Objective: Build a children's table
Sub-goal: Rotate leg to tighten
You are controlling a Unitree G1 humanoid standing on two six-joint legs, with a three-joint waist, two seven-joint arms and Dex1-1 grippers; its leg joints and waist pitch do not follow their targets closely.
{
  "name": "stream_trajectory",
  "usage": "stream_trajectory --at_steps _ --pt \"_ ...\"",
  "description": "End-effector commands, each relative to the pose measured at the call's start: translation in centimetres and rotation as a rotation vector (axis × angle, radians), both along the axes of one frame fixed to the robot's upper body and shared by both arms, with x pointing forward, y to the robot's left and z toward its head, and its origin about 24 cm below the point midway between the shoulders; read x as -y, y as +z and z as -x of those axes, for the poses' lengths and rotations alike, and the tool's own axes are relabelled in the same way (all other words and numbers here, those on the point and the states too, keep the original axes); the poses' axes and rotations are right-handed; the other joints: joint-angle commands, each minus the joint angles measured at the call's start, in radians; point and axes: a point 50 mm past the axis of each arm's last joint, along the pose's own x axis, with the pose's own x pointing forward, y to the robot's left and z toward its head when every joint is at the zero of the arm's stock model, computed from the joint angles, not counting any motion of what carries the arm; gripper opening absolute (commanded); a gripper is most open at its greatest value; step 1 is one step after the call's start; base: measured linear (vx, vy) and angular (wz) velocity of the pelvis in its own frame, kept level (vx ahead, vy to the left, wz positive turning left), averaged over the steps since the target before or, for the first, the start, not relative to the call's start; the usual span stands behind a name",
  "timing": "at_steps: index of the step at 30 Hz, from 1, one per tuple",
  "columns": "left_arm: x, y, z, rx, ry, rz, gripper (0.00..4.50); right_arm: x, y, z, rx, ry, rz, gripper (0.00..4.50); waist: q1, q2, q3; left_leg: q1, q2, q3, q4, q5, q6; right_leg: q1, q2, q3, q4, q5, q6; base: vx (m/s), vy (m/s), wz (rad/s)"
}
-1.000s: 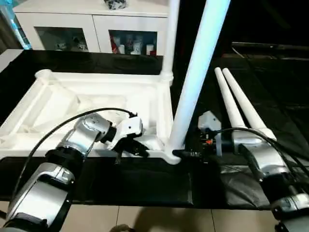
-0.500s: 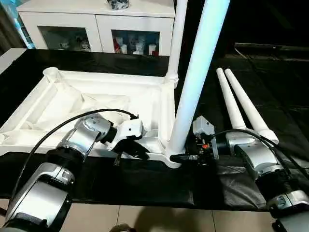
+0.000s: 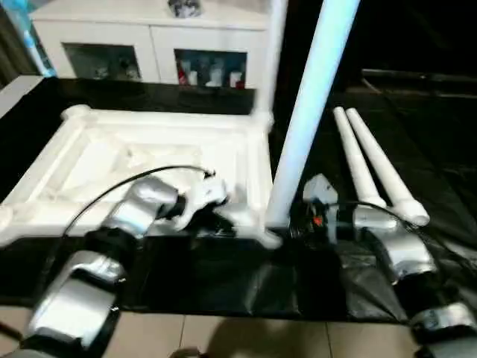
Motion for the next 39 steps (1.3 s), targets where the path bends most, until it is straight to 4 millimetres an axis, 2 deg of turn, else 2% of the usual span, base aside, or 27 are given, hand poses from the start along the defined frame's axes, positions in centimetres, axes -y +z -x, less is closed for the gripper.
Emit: stream_trajectory --at_steps 1,4,6,7,9,11,12,13,14,15,16,18,19,20,21,23,24,25,29,32,34,35,36,39 --pt "2.1 0.5 -0.8 0.016 0.118 0.076 0.00 -2.1 -1.0 0.3 -0.029 -0.044 0.000 2.74 -0.014 -0.008 -0.057 0.025 0.087 -0.046 -0.081 -0.242 -0.011 0.029 -0.118 0.063 -0.095 -0.377 -0.181 0.000 0.000 0.00" --pt "3.5 0.5 -1.3 0.005 0.253 0.121 0.00 -4.0 -1.6 0.3 -0.066 -0.175 -0.033 2.73 -0.031 -0.003 -0.058 0.023 0.083 -0.049 -0.080 -0.251 -0.016 0.029 -0.117 0.064 -0.092 -0.333 -0.199 0.000 0.000 0.00" --pt "3.9 0.6 -1.5 0.001 0.291 0.131 0.00 -4.6 -1.7 0.0 -0.073 -0.224 -0.036 2.73 -0.036 -0.006 -0.060 0.019 0.079 -0.047 -0.077 -0.232 -0.005 0.034 -0.118 0.066 -0.093 -0.313 -0.198 0.000 0.000 0.00" --pt "4.5 0.6 -1.7 0.001 0.354 0.145 0.00 -5.5 -1.8 -0.4 -0.089 -0.303 -0.039 2.73 -0.041 0.000 -0.059 0.019 0.079 -0.045 -0.077 -0.224 -0.002 0.029 -0.114 0.067 -0.093 -0.297 -0.202 0.000 0.000 0.00" --pt "5.5 0.7 -1.9 0.013 0.419 0.155 0.00 -6.8 -1.7 -1.3 -0.097 -0.417 -0.015 2.73 -0.047 -0.001 -0.060 0.018 0.076 -0.048 -0.077 -0.222 -0.009 0.031 -0.115 0.063 -0.093 -0.305 -0.204 0.000 0.000 0.00" --pt "5.9 0.8 -1.9 0.019 0.431 0.153 0.00 -7.2 -1.5 -1.8 -0.097 -0.475 -0.012 2.73 -0.049 -0.001 -0.061 0.018 0.075 -0.046 -0.075 -0.214 -0.001 0.032 -0.115 0.065 -0.095 -0.300 -0.202 0.000 0.000 0.00" --pt "6.1 0.8 -1.9 0.022 0.428 0.153 0.00 -7.2 -1.4 -1.9 -0.088 -0.482 -0.011 2.73 -0.050 0.001 -0.064 0.016 0.074 -0.046 -0.075 -0.198 0.004 0.034 -0.113 0.065 -0.092 -0.274 -0.202 0.000 0.000 0.00" --pt "6.1 0.9 -1.9 0.023 0.427 0.154 0.00 -7.3 -1.4 -2.0 -0.083 -0.480 -0.012 2.73 -0.051 -0.003 -0.064 0.014 0.075 -0.044 -0.074 -0.183 0.016 0.036 -0.111 0.064 -0.090 -0.239 -0.202 0.000 0.000 0.00" --pt "6.2 1.0 -1.9 0.024 0.430 0.156 0.00 -7.4 -1.3 -2.0 -0.076 -0.478 -0.013 2.73 -0.049 -0.002 -0.065 0.014 0.075 -0.044 -0.074 -0.173 0.021 0.037 -0.111 0.065 -0.087 -0.218 -0.205 0.000 0.000 0.00" --pt "6.2 1.0 -1.9 0.024 0.431 0.157 0.00 -7.4 -1.2 -2.0 -0.073 -0.478 -0.013 3.28 -0.049 -0.001 -0.066 0.013 0.075 -0.043 -0.073 -0.152 0.033 0.038 -0.110 0.065 -0.083 -0.177 -0.212 0.000 0.000 0.00" --pt "6.2 1.1 -1.9 0.029 0.428 0.154 0.00 -7.4 -1.1 -2.0 -0.068 -0.479 -0.014 3.42 -0.048 -0.005 -0.066 0.012 0.075 -0.041 -0.072 -0.140 0.043 0.040 -0.110 0.064 -0.081 -0.155 -0.216 0.000 0.000 0.00" --pt "5.4 1.1 -1.9 0.053 0.386 0.136 0.00 -6.9 -1.0 -1.8 -0.048 -0.471 -0.015 3.45 -0.047 -0.003 -0.064 0.010 0.074 -0.042 -0.073 -0.142 0.050 0.041 -0.112 0.064 -0.083 -0.165 -0.216 0.000 0.000 0.00" --pt "5.2 1.0 -1.8 0.055 0.377 0.133 0.00 -6.7 -1.0 -1.8 -0.044 -0.472 -0.011 3.65 -0.047 -0.001 -0.063 0.012 0.077 -0.043 -0.075 -0.152 0.045 0.039 -0.112 0.064 -0.085 -0.186 -0.211 0.000 0.000 0.00" --pt "5.1 1.0 -1.8 0.056 0.374 0.131 0.00 -6.6 -1.1 -1.8 -0.043 -0.473 -0.009 3.65 -0.047 -0.002 -0.063 0.012 0.077 -0.044 -0.076 -0.156 0.043 0.039 -0.112 0.064 -0.085 -0.192 -0.208 0.000 0.000 0.00" --pt "5.0 1.0 -1.8 0.057 0.370 0.129 0.00 -6.5 -1.1 -1.8 -0.041 -0.475 -0.005 3.89 -0.049 -0.001 -0.064 0.012 0.077 -0.044 -0.076 -0.163 0.040 0.039 -0.112 0.064 -0.085 -0.197 -0.208 0.000 0.000 0.00" --pt "3.9 0.7 -1.5 0.062 0.324 0.111 0.00 -5.5 -1.0 -1.7 -0.013 -0.461 -0.012 3.95 -0.054 0.001 -0.062 0.011 0.078 -0.046 -0.078 -0.184 0.033 0.040 -0.113 0.065 -0.087 -0.214 -0.206 0.000 0.000 0.00" --pt "3.0 0.5 -1.2 0.056 0.292 0.094 0.00 -4.3 -0.7 -1.5 0.013 -0.437 -0.022 4.02 -0.055 0.002 -0.063 0.011 0.079 -0.047 -0.078 -0.187 0.032 0.040 -0.114 0.065 -0.086 -0.208 -0.202 0.000 0.000 0.00" --pt "2.8 0.5 -1.2 0.057 0.285 0.092 0.00 -4.1 -0.7 -1.5 0.016 -0.429 -0.024 4.24 -0.056 0.001 -0.063 0.012 0.080 -0.045 -0.077 -0.180 0.037 0.041 -0.113 0.066 -0.084 -0.183 -0.208 0.000 0.000 0.00" --pt "1.5 0.3 -0.7 0.044 0.194 0.064 0.00 -2.1 -0.1 -0.9 0.053 -0.305 -0.030 4.43 -0.057 -0.003 -0.064 0.010 0.079 -0.042 -0.074 -0.158 0.058 0.042 -0.111 0.065 -0.080 -0.148 -0.223 0.000 0.000 0.00" --pt "0.7 0.2 -0.3 0.035 0.129 0.037 0.00 -0.9 0.2 -0.4 0.072 -0.203 -0.007 4.43 -0.051 -0.002 -0.063 0.009 0.081 -0.042 -0.073 -0.155 0.064 0.043 -0.111 0.064 -0.080 -0.150 -0.226 0.000 0.000 0.00" --pt "-0.2 0.3 0.3 0.022 0.014 0.018 0.00 0.3 0.9 0.1 0.075 -0.079 0.008 4.43 -0.045 -0.004 -0.063 0.011 0.084 -0.040 -0.072 -0.154 0.068 0.040 -0.110 0.064 -0.076 -0.138 -0.231 0.000 0.000 0.00" --pt "-0.2 0.3 0.3 0.022 0.014 0.018 0.00 0.3 0.9 0.1 0.075 -0.079 0.008 4.43 -0.041 -0.004 -0.065 0.010 0.083 -0.040 -0.071 -0.149 0.070 0.042 -0.110 0.063 -0.076 -0.135 -0.232 0.000 0.000 0.00" --pt "-0.5 0.4 0.7 0.021 -0.062 0.014 0.00 0.8 1.3 0.3 0.067 -0.014 0.008 4.43 -0.033 -0.003 -0.063 0.011 0.086 -0.037 -0.071 -0.150 0.072 0.039 -0.110 0.063 -0.075 -0.138 -0.233 0.000 0.000 0.00" --pt "-1.0 0.4 1.2 -0.011 -0.132 -0.007 0.00 1.1 1.5 0.6 0.054 0.074 0.025 4.43 -0.024 -0.004 -0.064 0.012 0.089 -0.036 -0.071 -0.148 0.068 0.038 -0.111 0.063 -0.072 -0.137 -0.238 0.000 0.000 0.00"
